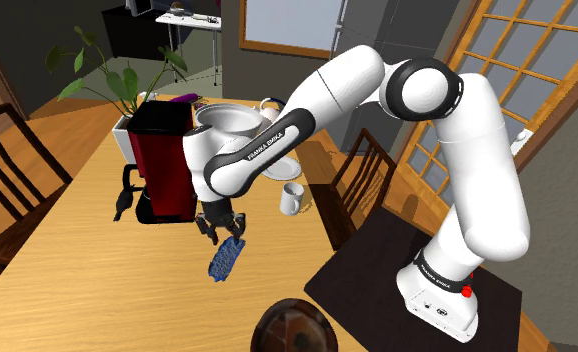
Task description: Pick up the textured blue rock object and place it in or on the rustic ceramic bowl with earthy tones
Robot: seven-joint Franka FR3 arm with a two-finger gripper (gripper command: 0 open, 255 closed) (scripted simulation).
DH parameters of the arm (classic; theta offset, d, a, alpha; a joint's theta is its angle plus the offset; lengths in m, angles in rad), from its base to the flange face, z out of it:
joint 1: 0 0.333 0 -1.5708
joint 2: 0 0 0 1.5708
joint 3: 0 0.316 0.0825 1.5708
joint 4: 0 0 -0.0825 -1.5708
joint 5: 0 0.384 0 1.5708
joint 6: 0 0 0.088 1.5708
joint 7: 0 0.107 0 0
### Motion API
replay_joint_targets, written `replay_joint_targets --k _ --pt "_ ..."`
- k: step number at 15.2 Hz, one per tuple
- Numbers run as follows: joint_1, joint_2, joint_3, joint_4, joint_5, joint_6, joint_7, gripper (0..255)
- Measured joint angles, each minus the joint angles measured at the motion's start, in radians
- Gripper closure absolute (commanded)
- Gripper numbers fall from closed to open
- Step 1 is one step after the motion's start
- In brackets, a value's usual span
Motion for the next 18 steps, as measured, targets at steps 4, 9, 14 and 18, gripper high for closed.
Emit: replay_joint_targets --k 4,9,14,18 --pt "0.0 0.0 0.0 0.0 0.0 0.0 0.0 255" --pt "0.0 0.0 0.0 0.0 0.0 0.0 0.0 0" --pt "0.076 -0.034 -0.04 -0.096 -0.012 0.16 0.218 0" --pt "0.094 -0.008 -0.058 -0.109 -0.024 0.213 0.258 0"
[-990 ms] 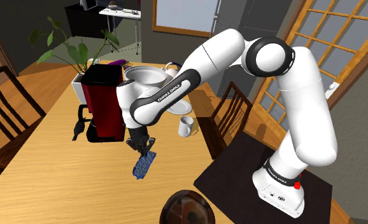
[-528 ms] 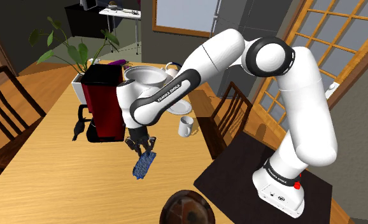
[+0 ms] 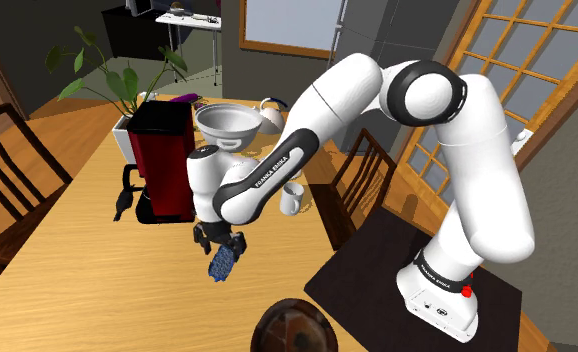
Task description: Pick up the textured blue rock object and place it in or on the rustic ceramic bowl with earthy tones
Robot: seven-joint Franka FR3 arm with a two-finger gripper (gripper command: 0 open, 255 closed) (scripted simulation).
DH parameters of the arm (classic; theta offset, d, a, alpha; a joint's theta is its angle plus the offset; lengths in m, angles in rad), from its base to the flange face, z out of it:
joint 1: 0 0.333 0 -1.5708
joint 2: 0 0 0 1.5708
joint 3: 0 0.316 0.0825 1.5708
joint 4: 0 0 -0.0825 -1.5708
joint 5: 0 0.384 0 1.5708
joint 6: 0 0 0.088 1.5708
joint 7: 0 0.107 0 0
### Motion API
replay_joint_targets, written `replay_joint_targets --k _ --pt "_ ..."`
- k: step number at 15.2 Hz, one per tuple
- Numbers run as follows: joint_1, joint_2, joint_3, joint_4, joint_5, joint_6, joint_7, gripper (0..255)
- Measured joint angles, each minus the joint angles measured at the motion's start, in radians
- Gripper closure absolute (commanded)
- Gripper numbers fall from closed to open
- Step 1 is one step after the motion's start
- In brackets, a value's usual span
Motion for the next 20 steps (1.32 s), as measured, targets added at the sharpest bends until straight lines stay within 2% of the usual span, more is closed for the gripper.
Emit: replay_joint_targets --k 9,10,20 --pt "0.01 0.031 -0.011 -0.004 -0.012 0.036 0.01 0" --pt "0.01 0.031 -0.011 -0.004 -0.012 0.036 0.01 255" --pt "0.01 0.023 -0.009 -0.001 -0.011 0.04 0.01 255"
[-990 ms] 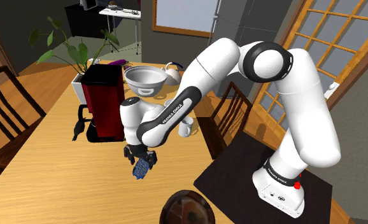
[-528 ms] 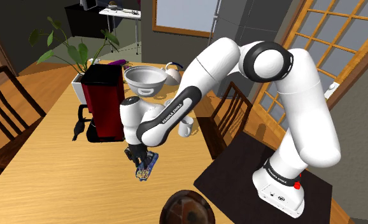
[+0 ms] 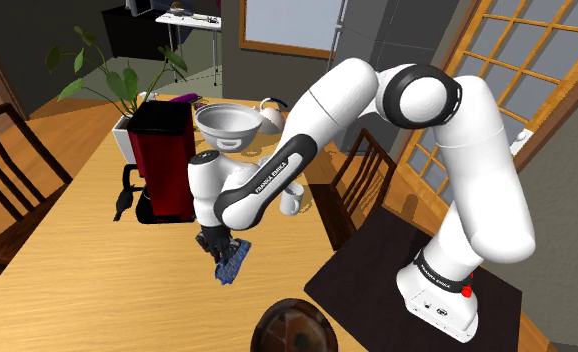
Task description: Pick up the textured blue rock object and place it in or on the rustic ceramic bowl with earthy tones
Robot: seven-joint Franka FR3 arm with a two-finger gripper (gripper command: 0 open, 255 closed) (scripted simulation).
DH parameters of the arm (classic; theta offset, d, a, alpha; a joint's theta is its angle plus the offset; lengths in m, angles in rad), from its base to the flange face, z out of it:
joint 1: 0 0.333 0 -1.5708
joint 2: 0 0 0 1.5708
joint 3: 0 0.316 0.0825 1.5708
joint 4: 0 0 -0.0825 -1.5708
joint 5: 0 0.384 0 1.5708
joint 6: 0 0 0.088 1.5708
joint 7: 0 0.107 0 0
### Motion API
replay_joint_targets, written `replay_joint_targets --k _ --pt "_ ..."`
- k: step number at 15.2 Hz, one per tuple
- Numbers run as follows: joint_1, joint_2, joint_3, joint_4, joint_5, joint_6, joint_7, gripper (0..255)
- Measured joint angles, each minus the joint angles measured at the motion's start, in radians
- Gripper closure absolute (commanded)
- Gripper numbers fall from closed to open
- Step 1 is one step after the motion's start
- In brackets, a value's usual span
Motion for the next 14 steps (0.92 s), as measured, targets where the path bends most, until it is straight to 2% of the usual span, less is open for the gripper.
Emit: replay_joint_targets --k 11,12,13,14 --pt "-0.025 -0.097 0.031 -0.021 0.035 -0.089 -0.013 255" --pt "-0.025 -0.098 0.031 -0.02 0.035 -0.089 -0.013 0" --pt "-0.025 -0.097 0.031 -0.021 0.035 -0.089 -0.013 0" --pt "-0.028 -0.127 0.025 -0.079 0.02 -0.037 -0.005 0"
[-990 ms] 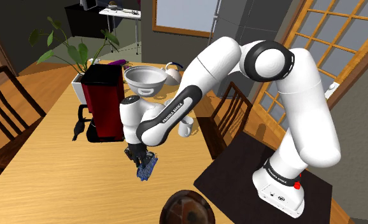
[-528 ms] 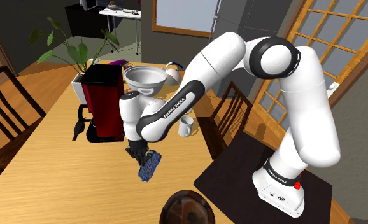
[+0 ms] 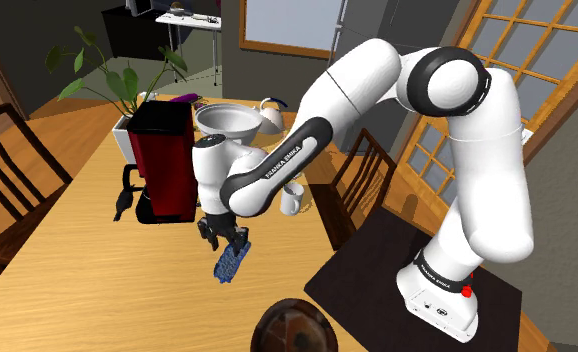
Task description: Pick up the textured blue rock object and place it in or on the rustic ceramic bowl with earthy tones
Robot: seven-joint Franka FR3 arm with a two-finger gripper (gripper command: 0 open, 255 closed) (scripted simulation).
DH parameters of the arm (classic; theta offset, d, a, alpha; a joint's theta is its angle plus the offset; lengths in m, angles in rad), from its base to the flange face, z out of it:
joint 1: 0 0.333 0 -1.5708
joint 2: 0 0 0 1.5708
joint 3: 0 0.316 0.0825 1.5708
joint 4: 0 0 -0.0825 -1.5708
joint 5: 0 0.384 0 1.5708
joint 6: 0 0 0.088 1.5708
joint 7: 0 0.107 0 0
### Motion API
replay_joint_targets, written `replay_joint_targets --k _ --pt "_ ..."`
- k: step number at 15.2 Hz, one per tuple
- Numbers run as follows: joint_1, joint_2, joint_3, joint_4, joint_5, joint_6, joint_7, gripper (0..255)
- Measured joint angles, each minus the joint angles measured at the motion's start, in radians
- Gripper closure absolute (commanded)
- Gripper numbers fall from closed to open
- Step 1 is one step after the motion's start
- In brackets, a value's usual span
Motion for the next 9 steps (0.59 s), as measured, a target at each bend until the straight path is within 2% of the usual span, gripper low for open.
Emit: replay_joint_targets --k 1,3,4,6,9 --pt "0.002 -0.043 -0.015 -0.091 -0.03 0.102 0.021 0" --pt "0.037 -0.113 -0.085 -0.267 -0.132 0.346 0.099 0" --pt "0.05 -0.125 -0.109 -0.307 -0.164 0.414 0.123 0" --pt "0.069 -0.117 -0.137 -0.329 -0.199 0.476 0.148 0" --pt "0.093 -0.08 -0.167 -0.32 -0.226 0.516 0.172 0"
